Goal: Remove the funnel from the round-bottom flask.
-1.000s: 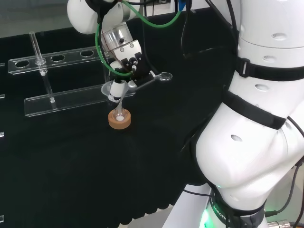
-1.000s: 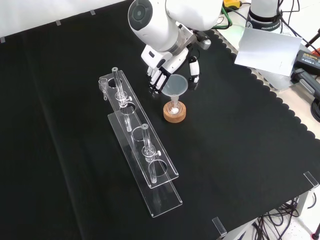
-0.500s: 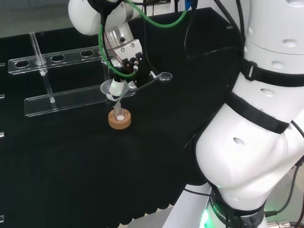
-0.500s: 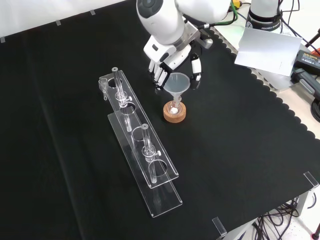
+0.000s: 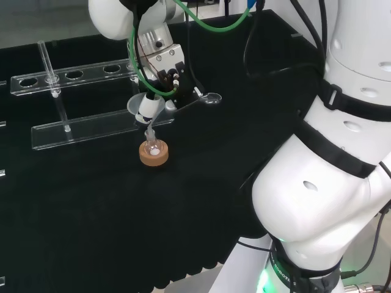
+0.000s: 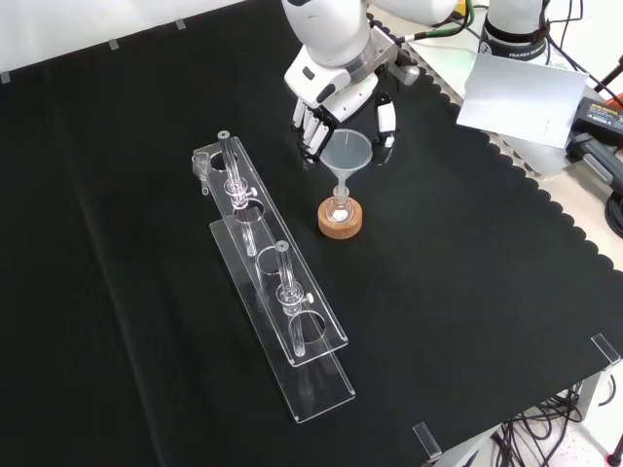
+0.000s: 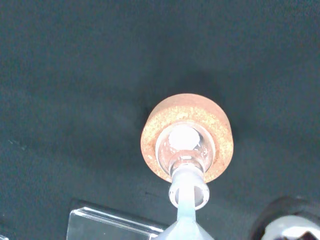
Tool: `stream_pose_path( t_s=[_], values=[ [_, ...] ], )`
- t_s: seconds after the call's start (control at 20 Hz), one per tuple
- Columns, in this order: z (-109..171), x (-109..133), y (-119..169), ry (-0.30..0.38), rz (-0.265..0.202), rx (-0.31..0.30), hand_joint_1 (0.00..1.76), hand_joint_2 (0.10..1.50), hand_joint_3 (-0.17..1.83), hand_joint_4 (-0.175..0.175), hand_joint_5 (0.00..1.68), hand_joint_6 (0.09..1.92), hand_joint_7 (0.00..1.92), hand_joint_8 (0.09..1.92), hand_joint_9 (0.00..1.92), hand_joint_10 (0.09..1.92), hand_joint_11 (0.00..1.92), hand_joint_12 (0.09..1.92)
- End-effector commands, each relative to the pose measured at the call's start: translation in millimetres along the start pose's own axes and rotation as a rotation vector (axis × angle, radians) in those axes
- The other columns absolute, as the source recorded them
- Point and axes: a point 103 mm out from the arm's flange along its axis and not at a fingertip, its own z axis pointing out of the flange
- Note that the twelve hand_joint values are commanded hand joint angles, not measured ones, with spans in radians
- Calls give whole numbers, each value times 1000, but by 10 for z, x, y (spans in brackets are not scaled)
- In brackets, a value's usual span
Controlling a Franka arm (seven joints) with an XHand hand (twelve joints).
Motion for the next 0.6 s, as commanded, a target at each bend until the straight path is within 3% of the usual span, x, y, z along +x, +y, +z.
stream_pose_path(
  t_s=[0.05,0.6],
  values=[
    [-188,-24,-204,-3,12,-9,782,750,528,67,927,553,771,588,1018,400,815,1186],
    [-597,-108,-537,9,51,-84,779,746,536,66,925,565,773,588,1025,385,819,1176]
  ],
)
